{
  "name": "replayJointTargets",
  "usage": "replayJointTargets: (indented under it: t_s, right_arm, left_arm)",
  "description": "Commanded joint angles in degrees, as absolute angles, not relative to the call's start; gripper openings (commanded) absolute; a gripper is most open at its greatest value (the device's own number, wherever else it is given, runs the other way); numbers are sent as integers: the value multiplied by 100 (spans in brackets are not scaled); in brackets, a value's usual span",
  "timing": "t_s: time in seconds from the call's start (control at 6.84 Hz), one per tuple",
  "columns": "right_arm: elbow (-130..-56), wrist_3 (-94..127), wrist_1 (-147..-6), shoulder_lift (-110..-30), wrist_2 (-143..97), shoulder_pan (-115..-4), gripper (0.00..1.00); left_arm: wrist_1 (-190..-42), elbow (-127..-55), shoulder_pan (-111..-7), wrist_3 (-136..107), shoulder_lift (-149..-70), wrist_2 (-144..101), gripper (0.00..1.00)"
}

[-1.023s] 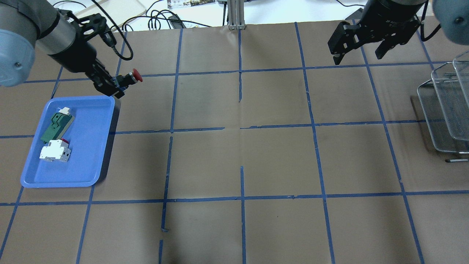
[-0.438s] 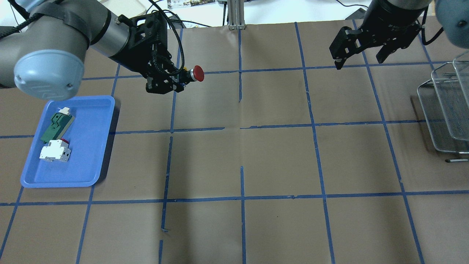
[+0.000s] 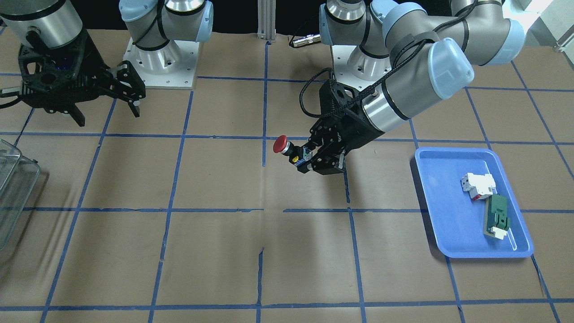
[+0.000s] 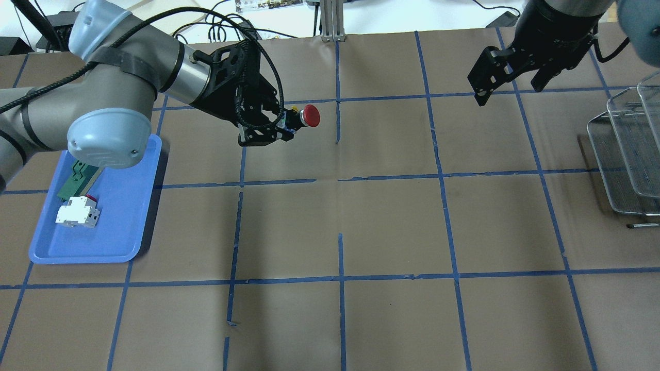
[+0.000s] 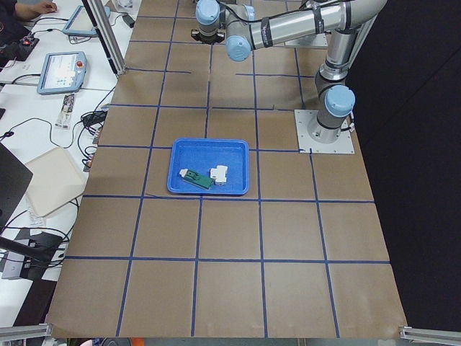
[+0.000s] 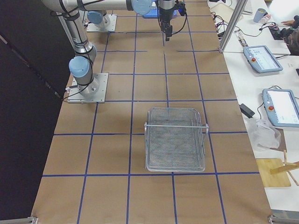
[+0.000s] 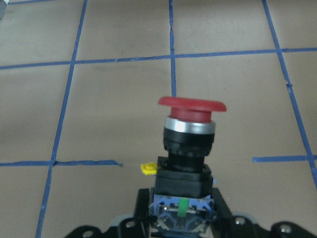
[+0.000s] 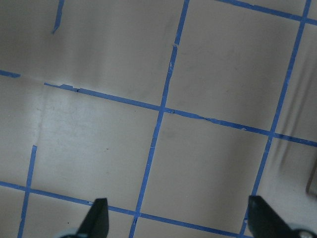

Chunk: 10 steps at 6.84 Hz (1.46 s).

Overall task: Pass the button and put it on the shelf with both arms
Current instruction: 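Hold the button still with the left gripper while the right gripper approaches it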

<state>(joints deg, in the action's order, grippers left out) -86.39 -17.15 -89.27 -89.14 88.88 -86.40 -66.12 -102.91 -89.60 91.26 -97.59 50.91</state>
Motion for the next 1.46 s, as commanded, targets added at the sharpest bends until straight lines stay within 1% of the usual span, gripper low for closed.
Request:
replayJointTargets:
  t_s: [0.0,0.15,0.29,0.73,0.88,1.02,1.17,1.32]
  right_arm:
    - [-8614,-1801,-8851,-8930,9034,-8387,100]
    - [-8622,-1810,-8824,-8964,9279,-8350,100]
    - [-8526,-1819,-8850,-9008,8707,-8350,100]
    - [-8648,-1942,-8903,-8790,6711,-8515,100]
    - [-8805,-1951,-9138,-8798,6558,-8760,83]
    - [-9129,-1934,-9741,-8815,6557,-9146,92]
    - [-9515,-2003,-10939,-8815,6557,-9550,100]
    - [-10023,-2274,-11421,-8824,6565,-9832,100]
  left_arm:
    - [-6522,-10362,-9131,8609,-9756,4878,0]
    - [-6382,-10362,-9288,8335,-9782,4878,0]
    - [-6259,-10371,-9455,8289,-9782,4878,0]
    - [-6117,-10397,-9580,7928,-9704,4913,0]
    - [-6117,-10493,-9580,8015,-9660,4913,0]
    - [-6100,-10529,-9580,8016,-9659,4904,0]
    - [-5969,-10529,-9580,7963,-9650,4922,0]
    - [-5968,-10538,-9580,7954,-9616,4948,0]
